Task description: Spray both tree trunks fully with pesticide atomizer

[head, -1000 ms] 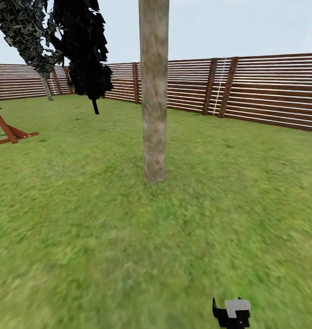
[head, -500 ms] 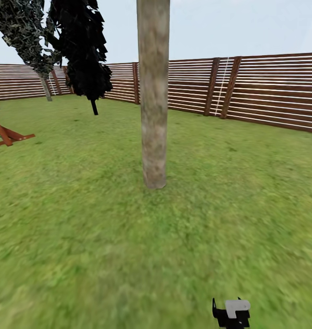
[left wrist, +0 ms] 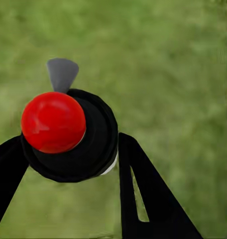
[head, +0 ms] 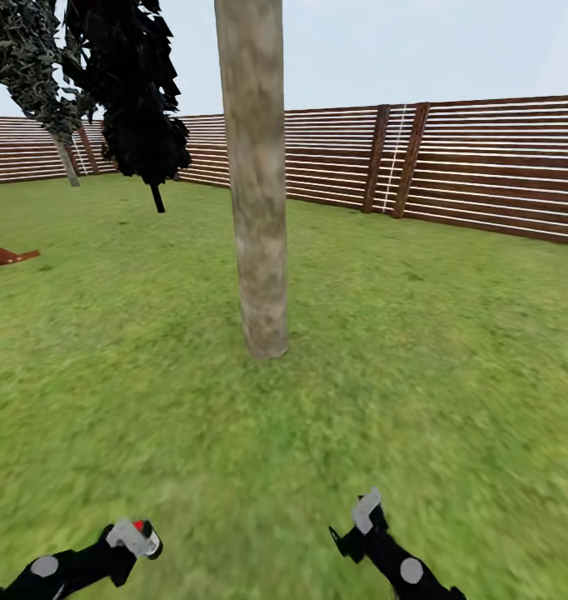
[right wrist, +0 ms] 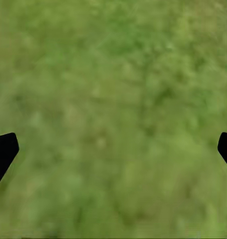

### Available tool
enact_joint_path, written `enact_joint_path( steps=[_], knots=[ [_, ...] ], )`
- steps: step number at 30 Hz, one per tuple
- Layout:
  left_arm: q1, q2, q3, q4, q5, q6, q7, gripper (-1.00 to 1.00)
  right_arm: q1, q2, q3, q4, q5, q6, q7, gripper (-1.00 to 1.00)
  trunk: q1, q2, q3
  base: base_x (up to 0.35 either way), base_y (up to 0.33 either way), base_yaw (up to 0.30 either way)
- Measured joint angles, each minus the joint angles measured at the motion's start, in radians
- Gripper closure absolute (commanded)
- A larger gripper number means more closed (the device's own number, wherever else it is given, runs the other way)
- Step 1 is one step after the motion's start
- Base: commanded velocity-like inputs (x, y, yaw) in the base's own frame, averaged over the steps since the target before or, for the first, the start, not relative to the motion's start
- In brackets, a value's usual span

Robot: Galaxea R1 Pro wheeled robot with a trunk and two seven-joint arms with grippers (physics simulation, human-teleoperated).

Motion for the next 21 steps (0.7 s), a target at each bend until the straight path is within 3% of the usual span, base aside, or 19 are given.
enact_joint_path(
  steps=[1,5,7,9,12,18,19,21],
  knots=[
    [-0.039,0.013,-0.004,0.001,-0.069,0.005,-0.124,1.0,-0.016,0.001,0.004,-0.063,0.021,0.073,0.129,-1.0,0.0,0.0,0.0,0.325,-0.145,0.0],
    [-0.128,0.021,0.002,-0.006,-0.176,0.013,-0.301,1.0,-0.09,0.002,0.006,-0.136,0.117,0.125,0.368,-1.0,0.0,0.0,0.0,0.325,-0.142,0.0],
    [-0.188,0.018,0.004,-0.007,-0.234,0.031,-0.418,1.0,-0.149,0.003,0.006,-0.146,0.159,0.135,0.487,-1.0,0.0,0.0,0.0,0.325,-0.139,0.0],
    [-0.236,0.017,0.004,-0.008,-0.261,0.063,-0.524,1.0,-0.187,0.007,0.006,-0.154,0.171,0.156,0.534,-1.0,0.0,0.0,0.0,0.325,-0.137,0.0],
    [-0.282,0.013,0.0,-0.032,-0.291,0.087,-0.638,1.0,-0.211,0.041,0.009,-0.179,0.176,0.197,0.579,-1.0,0.0,0.0,0.0,0.264,-0.092,0.0],
    [-0.281,0.009,-0.001,-0.043,-0.416,0.09,-0.671,1.0,-0.214,0.076,0.066,-0.18,0.174,0.204,0.596,-1.0,0.0,0.0,0.0,0.048,-0.011,0.0],
    [-0.279,0.003,0.0,-0.044,-0.424,0.09,-0.671,1.0,-0.214,0.083,0.09,-0.177,0.174,0.204,0.597,1.0,0.0,0.0,0.0,0.0,0.0,0.0],
    [-0.278,-0.021,-0.019,-0.045,-0.428,0.091,-0.668,1.0,-0.214,0.088,0.112,-0.177,0.174,0.204,0.597,1.0,0.0,0.0,0.0,0.0,0.0,0.0]
  ],
)
